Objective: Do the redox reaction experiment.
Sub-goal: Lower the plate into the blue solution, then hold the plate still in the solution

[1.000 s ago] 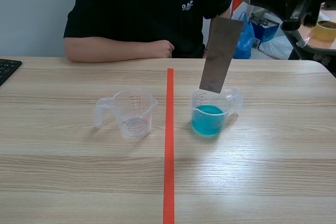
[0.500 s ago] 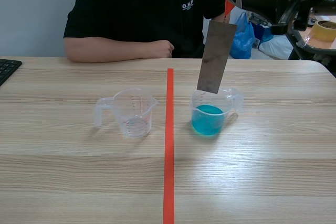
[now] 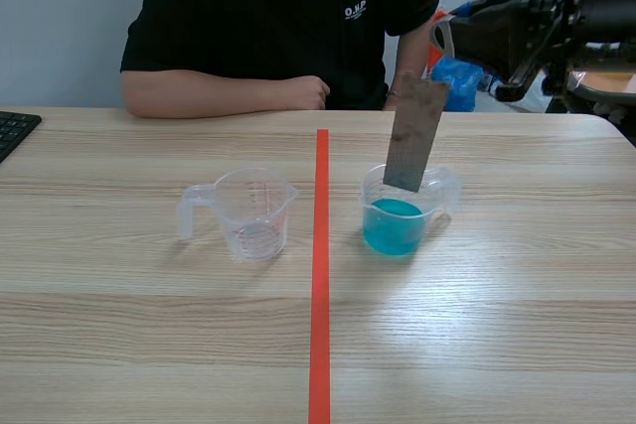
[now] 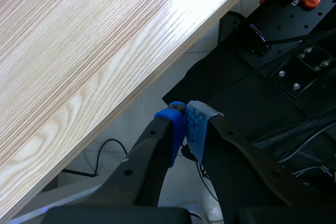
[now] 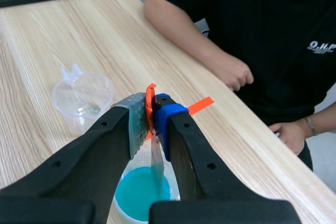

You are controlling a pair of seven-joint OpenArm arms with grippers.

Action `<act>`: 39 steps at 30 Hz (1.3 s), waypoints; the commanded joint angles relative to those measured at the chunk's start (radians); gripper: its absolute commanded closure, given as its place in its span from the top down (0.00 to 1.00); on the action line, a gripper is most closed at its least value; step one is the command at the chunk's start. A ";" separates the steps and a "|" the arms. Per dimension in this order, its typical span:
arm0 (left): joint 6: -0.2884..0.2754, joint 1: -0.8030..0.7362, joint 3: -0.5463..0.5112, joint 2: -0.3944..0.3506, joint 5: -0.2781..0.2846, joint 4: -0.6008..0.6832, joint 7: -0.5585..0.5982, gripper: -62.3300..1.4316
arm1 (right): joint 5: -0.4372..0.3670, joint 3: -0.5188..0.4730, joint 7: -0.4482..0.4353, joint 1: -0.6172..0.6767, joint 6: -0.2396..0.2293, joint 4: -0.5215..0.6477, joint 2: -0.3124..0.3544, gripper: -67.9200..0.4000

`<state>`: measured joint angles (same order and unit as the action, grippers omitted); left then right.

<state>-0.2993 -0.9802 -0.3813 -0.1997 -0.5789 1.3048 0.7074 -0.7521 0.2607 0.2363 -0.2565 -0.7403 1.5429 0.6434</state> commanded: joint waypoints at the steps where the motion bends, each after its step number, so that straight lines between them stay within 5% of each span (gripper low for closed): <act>1: -0.002 0.002 -0.008 0.000 0.010 0.016 0.008 0.07 | 0.008 0.008 -0.030 -0.020 -0.005 -0.015 0.000 0.02; 18: -0.002 0.002 -0.008 0.000 0.010 0.016 0.011 0.07 | 0.282 0.082 -0.224 -0.021 -0.005 -0.232 -0.101 0.02; 39: -0.002 0.002 -0.008 0.000 0.011 0.016 0.011 0.07 | 0.315 0.082 -0.236 -0.021 -0.005 -0.238 -0.103 0.02</act>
<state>-0.2993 -0.9802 -0.3813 -0.1997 -0.5785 1.3048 0.7078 -0.4435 0.3424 -0.0055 -0.2573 -0.7380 1.3041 0.5266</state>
